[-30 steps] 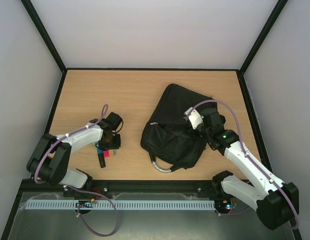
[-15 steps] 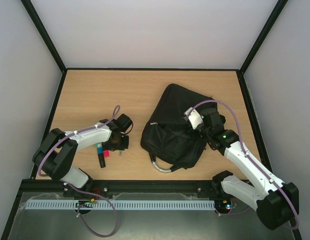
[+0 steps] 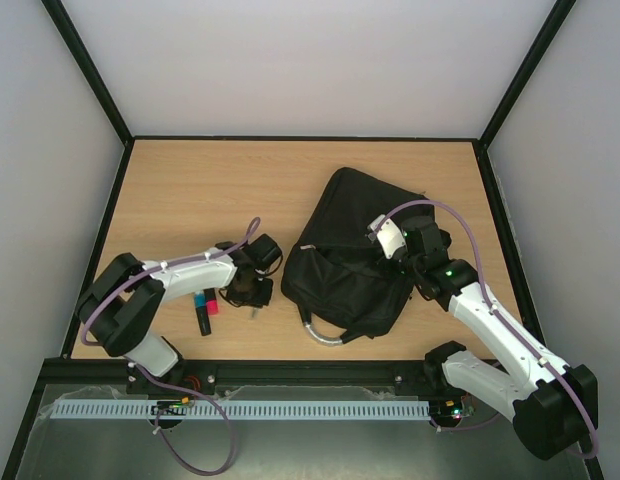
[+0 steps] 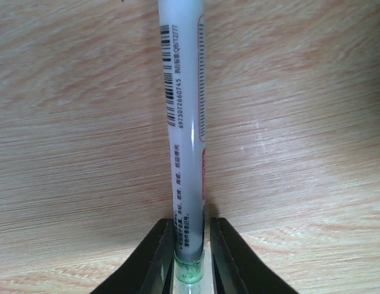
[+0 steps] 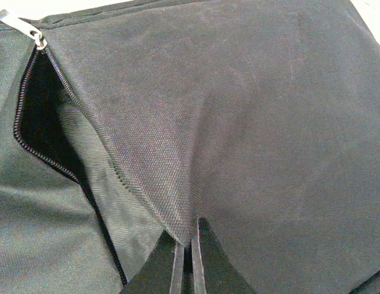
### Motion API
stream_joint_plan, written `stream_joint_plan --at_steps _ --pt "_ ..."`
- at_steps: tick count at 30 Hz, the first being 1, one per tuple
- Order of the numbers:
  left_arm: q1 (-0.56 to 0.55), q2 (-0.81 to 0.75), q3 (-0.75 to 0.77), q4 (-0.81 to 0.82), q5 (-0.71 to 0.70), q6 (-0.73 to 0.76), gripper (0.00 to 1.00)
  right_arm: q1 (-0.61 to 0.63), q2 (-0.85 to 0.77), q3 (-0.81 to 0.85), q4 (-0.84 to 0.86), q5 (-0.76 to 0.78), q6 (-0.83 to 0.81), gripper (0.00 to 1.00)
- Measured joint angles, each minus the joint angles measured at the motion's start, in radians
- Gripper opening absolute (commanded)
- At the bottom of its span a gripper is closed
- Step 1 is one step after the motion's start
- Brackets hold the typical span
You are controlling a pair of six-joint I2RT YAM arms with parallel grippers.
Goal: Pack the student bag
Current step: Pick up the stationery from the center of the board.
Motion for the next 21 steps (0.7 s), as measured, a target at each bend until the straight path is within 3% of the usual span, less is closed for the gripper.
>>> stream_joint_plan --at_steps 4,8,15,21 --pt "-0.004 0.025 0.025 -0.006 -0.011 -0.008 0.25 0.000 0.000 0.000 0.000 0.000 0.000 0.01" --pt "-0.005 0.053 0.054 -0.017 -0.047 -0.016 0.14 0.000 0.000 0.000 0.000 0.000 0.000 0.01" --pt "-0.006 0.048 0.055 -0.032 -0.079 -0.031 0.05 0.000 -0.005 0.000 0.000 0.000 0.000 0.01" --pt "-0.011 -0.072 0.075 -0.140 -0.113 -0.051 0.02 0.000 -0.006 -0.002 0.000 0.000 0.000 0.01"
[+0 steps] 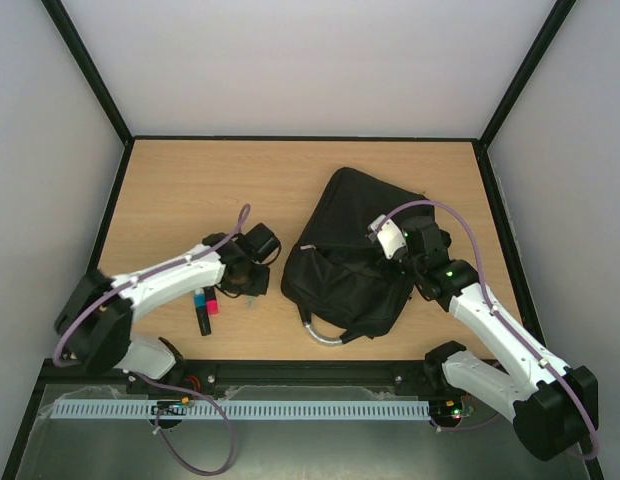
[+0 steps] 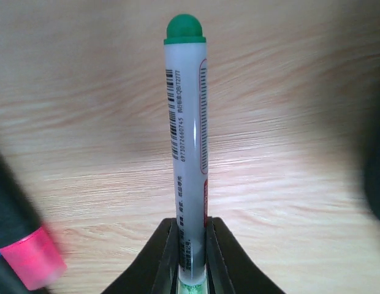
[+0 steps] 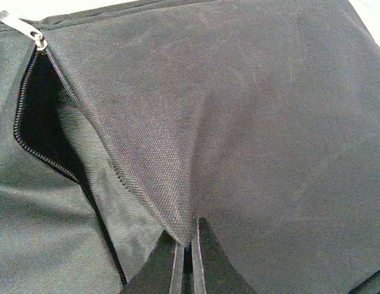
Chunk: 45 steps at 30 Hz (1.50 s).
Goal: Pack the student bag
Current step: Pick up the stationery from the center of the board, then place the stationery in the student bag.
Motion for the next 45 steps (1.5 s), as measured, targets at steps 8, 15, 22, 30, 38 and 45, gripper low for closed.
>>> stream_joint_plan --at_steps 8,15,22,30,38,45 --pt "-0.146 -0.204 0.132 0.177 0.171 -0.021 0.02 0.000 0.001 0.000 0.000 -0.005 0.001 0.01" --pt "-0.220 -0.041 0.135 0.452 0.308 -0.097 0.02 0.000 0.002 0.000 0.001 -0.005 0.010 0.01" --pt "-0.257 0.142 0.177 0.640 0.361 -0.218 0.02 0.000 0.000 -0.002 0.002 -0.002 0.020 0.01" --pt "-0.258 0.278 0.296 0.719 0.362 -0.305 0.02 0.000 -0.015 -0.010 0.003 -0.002 0.020 0.01" --pt "-0.249 0.385 0.333 0.855 0.328 -0.453 0.02 0.000 -0.024 -0.010 0.002 -0.005 0.020 0.01" --pt "-0.252 0.422 0.332 0.998 0.297 -0.555 0.02 -0.007 -0.035 -0.012 0.005 0.002 0.020 0.01"
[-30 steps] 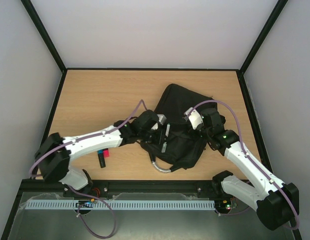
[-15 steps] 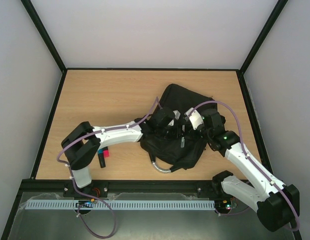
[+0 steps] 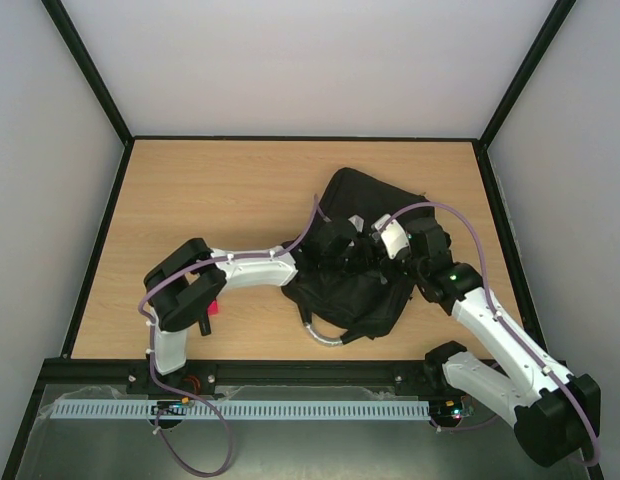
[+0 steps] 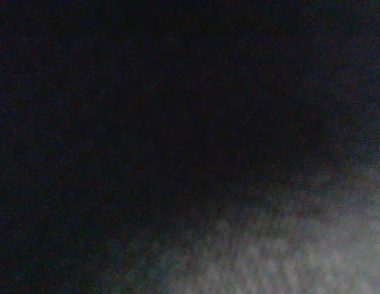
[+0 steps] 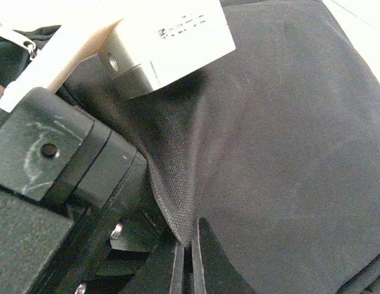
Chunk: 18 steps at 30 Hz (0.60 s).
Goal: Pack the student bag
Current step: Place the stationery in the student bag.
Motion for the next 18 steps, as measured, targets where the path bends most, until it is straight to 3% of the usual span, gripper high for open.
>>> stream_joint_plan --at_steps 11,18 --pt "-0.016 0.002 -0.105 0.230 -0.099 -0.145 0.07 -0.001 -0.003 -0.002 0.005 -0.002 0.000 0.01" --pt "-0.026 0.001 -0.121 0.243 -0.195 -0.200 0.28 -0.001 -0.003 -0.002 0.009 -0.005 0.000 0.01"
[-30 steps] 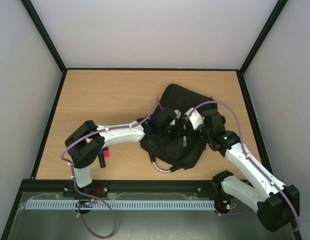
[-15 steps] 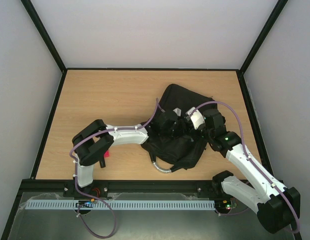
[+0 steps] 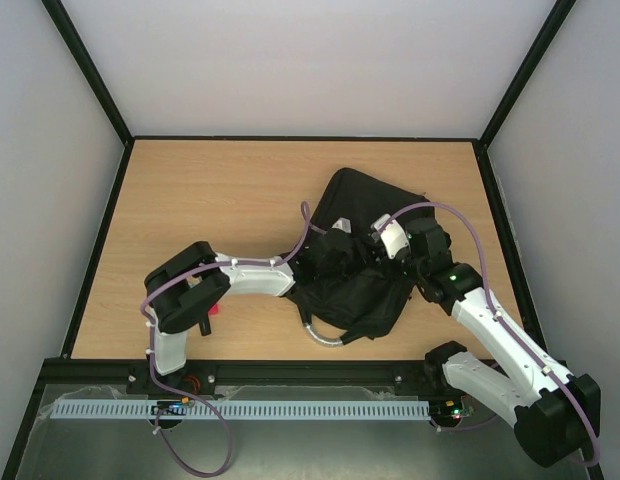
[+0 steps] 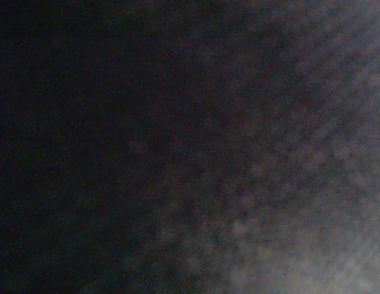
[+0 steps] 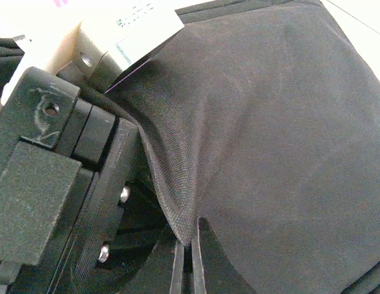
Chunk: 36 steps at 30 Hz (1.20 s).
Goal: Pack the student bag
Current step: Place the stationery in the student bag.
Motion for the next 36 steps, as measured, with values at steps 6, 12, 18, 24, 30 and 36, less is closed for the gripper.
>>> stream_joint_plan --at_steps 6,12,18,24,30,36 --pt "-0.009 -0.025 0.011 -0.101 -0.064 0.019 0.42 0.000 0.000 0.000 0.004 -0.004 0.000 0.01" --pt "-0.034 -0.119 0.011 -0.258 -0.140 0.043 0.47 0.000 0.000 0.000 0.003 -0.015 0.000 0.01" --pt "-0.085 -0.202 0.008 -0.320 -0.180 0.082 0.41 0.000 0.000 0.000 -0.003 -0.019 0.000 0.01" --pt "-0.106 -0.215 -0.032 -0.311 -0.191 0.112 0.09 0.000 0.000 0.000 -0.009 -0.026 0.000 0.01" --pt "-0.101 -0.187 -0.051 -0.294 -0.200 0.131 0.02 0.000 0.000 0.000 -0.012 -0.028 0.000 0.01" --pt "-0.086 -0.093 -0.041 -0.272 -0.197 0.142 0.02 0.000 0.000 0.000 -0.012 -0.029 0.000 0.01"
